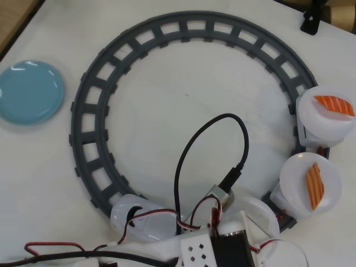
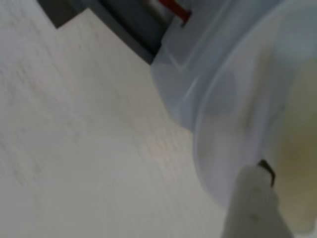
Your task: Pick up the sushi from the Shinkansen and put it on the blue dish
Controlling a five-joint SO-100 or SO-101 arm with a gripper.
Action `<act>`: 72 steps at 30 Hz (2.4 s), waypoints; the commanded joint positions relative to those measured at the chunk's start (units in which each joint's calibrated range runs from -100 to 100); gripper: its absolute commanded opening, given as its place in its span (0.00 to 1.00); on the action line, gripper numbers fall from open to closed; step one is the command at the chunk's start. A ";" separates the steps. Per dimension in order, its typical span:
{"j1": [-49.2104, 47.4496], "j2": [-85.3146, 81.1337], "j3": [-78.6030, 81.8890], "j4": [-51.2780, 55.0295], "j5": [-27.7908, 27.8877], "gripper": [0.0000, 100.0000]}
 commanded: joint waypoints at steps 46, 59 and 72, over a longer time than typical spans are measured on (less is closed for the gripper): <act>-35.24 -24.01 11.92 3.35 -9.24 0.05; -55.40 -12.65 11.65 -5.06 -10.13 0.05; -71.42 -1.86 11.56 -10.58 -9.98 0.05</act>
